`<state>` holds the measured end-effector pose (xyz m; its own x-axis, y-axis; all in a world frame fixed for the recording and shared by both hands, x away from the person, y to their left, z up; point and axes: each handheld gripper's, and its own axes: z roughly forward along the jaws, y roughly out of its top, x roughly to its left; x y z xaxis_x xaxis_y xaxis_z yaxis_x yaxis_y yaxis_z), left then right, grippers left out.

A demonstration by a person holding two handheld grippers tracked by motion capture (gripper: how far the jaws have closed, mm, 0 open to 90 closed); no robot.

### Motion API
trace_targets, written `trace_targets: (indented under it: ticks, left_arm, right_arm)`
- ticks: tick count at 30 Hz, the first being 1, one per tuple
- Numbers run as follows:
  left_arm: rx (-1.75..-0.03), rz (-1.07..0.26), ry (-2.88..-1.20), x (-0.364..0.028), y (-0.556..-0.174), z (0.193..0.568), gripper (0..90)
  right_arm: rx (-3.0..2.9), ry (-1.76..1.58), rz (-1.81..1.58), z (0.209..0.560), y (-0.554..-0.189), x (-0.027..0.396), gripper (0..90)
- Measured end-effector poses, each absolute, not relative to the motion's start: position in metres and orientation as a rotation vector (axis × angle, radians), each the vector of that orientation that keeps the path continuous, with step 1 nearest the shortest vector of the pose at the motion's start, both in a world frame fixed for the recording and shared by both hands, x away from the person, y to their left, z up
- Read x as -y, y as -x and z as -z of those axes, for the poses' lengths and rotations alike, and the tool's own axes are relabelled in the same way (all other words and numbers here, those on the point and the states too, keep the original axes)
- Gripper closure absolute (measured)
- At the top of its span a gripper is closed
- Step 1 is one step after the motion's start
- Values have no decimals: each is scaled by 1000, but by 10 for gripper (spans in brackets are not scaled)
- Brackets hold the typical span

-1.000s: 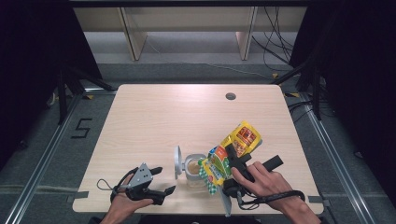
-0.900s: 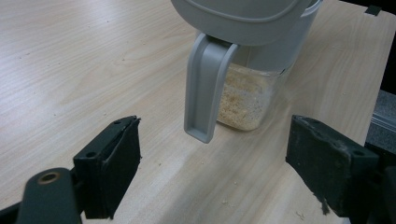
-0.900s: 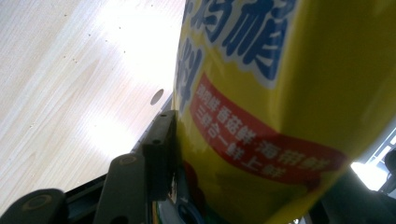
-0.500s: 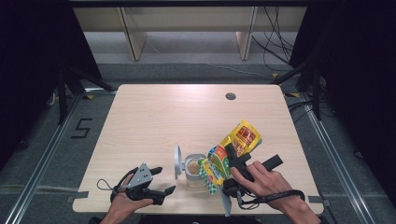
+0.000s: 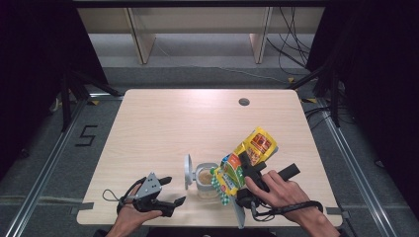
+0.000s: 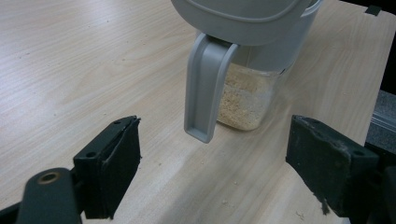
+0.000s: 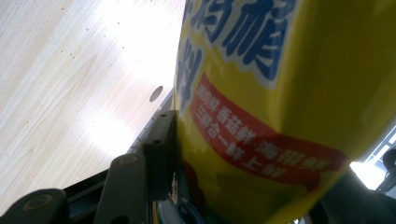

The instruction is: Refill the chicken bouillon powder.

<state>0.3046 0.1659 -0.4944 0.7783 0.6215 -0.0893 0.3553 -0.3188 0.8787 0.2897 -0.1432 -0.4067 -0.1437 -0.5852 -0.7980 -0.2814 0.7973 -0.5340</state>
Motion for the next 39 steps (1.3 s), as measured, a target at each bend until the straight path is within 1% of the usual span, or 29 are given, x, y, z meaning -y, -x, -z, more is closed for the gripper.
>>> trace_targets:
  ticks: [17,20,39]
  left_arm:
    - [-740,-319,-1932,-165,-304,495,170]
    - [-735,-328,-1941,-166,-305,495,169]
    - [-738,-320,-1935,-165,-304,495,170]
  right_arm:
    - [-1723,710,318,405,-289,141,522]
    - [-1708,711,312,405,-289,141,551]
    - [-1728,686,289,405,-291,144,570]
